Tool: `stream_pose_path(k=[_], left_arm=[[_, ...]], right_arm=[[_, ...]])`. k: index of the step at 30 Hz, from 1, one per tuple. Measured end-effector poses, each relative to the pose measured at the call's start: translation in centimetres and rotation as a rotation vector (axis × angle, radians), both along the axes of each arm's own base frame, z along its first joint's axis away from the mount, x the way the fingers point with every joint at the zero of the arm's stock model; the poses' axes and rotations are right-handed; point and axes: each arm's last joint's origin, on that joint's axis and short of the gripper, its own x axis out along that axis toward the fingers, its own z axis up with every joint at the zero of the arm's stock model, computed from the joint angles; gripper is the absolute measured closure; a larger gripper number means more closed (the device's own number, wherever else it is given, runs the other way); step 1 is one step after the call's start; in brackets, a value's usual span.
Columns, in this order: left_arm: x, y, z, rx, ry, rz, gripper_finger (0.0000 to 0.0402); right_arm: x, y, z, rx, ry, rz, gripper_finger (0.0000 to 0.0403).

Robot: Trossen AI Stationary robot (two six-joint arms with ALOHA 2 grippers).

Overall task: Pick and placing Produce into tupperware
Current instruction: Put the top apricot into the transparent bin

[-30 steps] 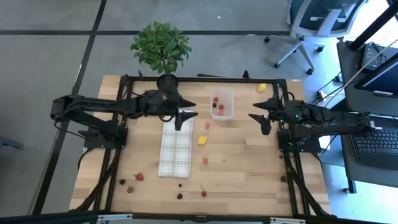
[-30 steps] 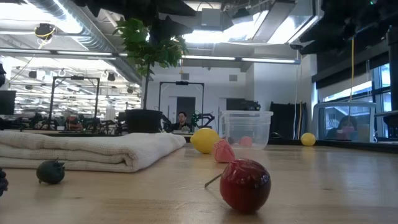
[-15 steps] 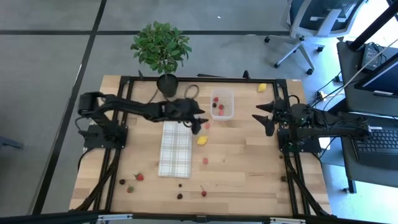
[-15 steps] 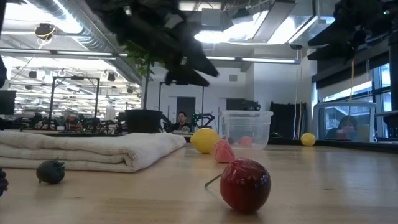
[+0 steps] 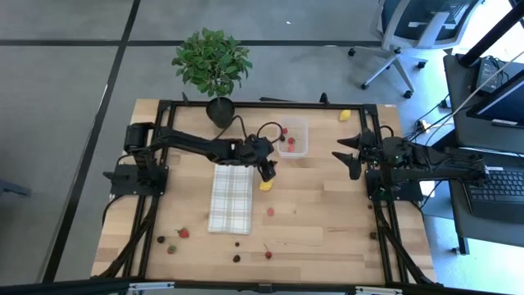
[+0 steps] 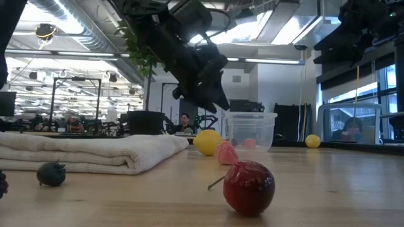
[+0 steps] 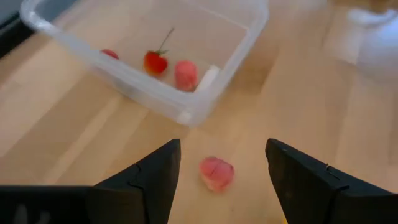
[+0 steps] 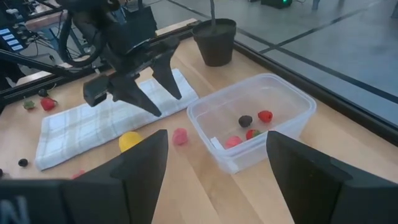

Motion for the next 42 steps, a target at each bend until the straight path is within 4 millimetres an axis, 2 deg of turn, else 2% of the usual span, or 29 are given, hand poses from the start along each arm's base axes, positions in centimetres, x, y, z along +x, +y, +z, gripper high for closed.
stream_pose_path(k=[12,16,19,29,33,42], left_arm=[[0.6,-1.4,-1.7,0.053,0.035,0.016,0.0174],[0.8,-1.4,-2.2,0.06,0.039,0.027,0.0174],[0.8,-1.4,-3.3,0.061,0.079,0.03,0.0174],[2.7,-1.2,-5.0,0.072,0.086,0.035,0.0174],[2.7,-1.2,-6.2,0.068,0.139,0.032,0.0174],[2.6,-1.3,-6.5,0.056,0.17,0.026,0.0185]], right_arm=[[-0.1,0.0,-0.2,-0.023,0.026,0.008,0.013],[-0.1,0.0,-0.2,-0.024,0.028,0.009,0.013],[-0.1,0.0,-0.2,-0.025,0.028,0.009,0.013],[-0.1,0.0,-0.3,-0.02,0.042,0.007,0.013],[-0.1,0.0,-0.3,-0.02,0.044,0.007,0.013],[-0.1,0.0,-0.4,-0.02,0.052,0.008,0.013]])
